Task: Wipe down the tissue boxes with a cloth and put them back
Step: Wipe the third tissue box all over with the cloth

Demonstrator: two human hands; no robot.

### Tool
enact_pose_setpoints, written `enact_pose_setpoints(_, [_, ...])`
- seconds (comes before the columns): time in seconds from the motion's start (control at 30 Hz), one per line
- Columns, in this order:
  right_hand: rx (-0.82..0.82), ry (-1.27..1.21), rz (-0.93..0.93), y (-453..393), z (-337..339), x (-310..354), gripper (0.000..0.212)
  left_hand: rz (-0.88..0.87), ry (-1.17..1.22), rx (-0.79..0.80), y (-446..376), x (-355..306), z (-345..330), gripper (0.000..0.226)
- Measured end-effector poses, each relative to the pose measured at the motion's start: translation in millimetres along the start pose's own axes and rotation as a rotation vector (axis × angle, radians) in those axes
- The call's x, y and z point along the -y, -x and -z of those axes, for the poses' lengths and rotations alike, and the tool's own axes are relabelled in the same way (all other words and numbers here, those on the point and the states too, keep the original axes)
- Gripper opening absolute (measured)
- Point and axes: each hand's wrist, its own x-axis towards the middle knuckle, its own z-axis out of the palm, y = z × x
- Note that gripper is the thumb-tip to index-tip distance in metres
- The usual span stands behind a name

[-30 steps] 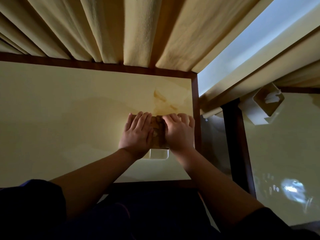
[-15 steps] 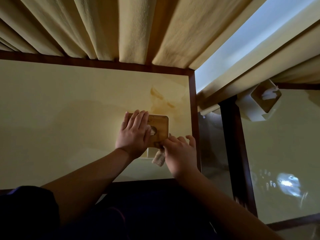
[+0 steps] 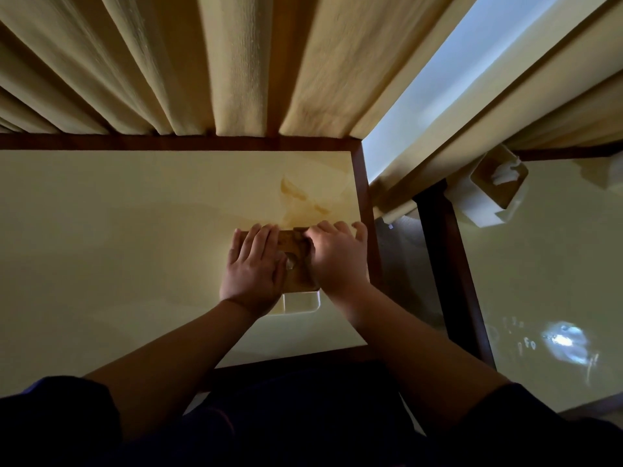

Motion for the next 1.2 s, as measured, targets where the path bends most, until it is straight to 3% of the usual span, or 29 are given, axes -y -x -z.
enact_pose_setpoints(0.13, [-0.036, 0.059, 0.060, 27.5, -9.3, -2.5, 0.004, 0.008, 0.006, 0.033, -0.1, 1.4, -0.9, 0.056])
enact_pose_setpoints(0.4, [0.099, 0.064, 0.146, 73.3, -11.8, -7.7, 0.039, 0.006, -0.025, 0.071, 0.0, 1.2, 0.4, 0.058])
enact_pose_setpoints(0.6, [0.145, -0.023, 0.102, 48.1, -1.4, -9.4, 0.003, 0.007, -0.023, 0.071, -0.7, 0.9, 0.2, 0.058])
enact_pose_setpoints(0.67, [0.170, -0.039, 0.044, 27.0, 5.5, 0.1, 0.040, 0.012, -0.020, 0.066, -0.7, 0.6, 0.1, 0.058])
enact_pose_setpoints(0.73, [0.152, -0.068, 0.021, 7.9, 10.1, 4.4, 0.056, 0.009, -0.024, 0.059, -0.5, 0.8, 1.0, 0.058])
enact_pose_setpoints(0.9, [0.069, -0.060, -0.047, -10.7, 0.3, -0.9, 0.031, 0.006, -0.013, 0.062, -1.4, 0.3, 2.7, 0.058])
enact_pose_setpoints(1.0, [0.029, -0.068, -0.041, -1.8, -4.0, 3.5, 0.036, 0.003, -0.014, 0.083, -0.7, 1.1, 3.3, 0.059])
enact_pose_setpoints(1.1, [0.004, -0.040, -0.001, 21.0, -7.7, 5.1, 0.008, -0.001, -0.012, 0.081, 0.1, 1.3, 2.8, 0.059])
enact_pose_setpoints(1.2, [0.056, -0.026, 0.025, 49.1, -10.2, 3.9, 0.020, 0.007, -0.018, 0.088, 0.0, 0.7, 2.2, 0.059])
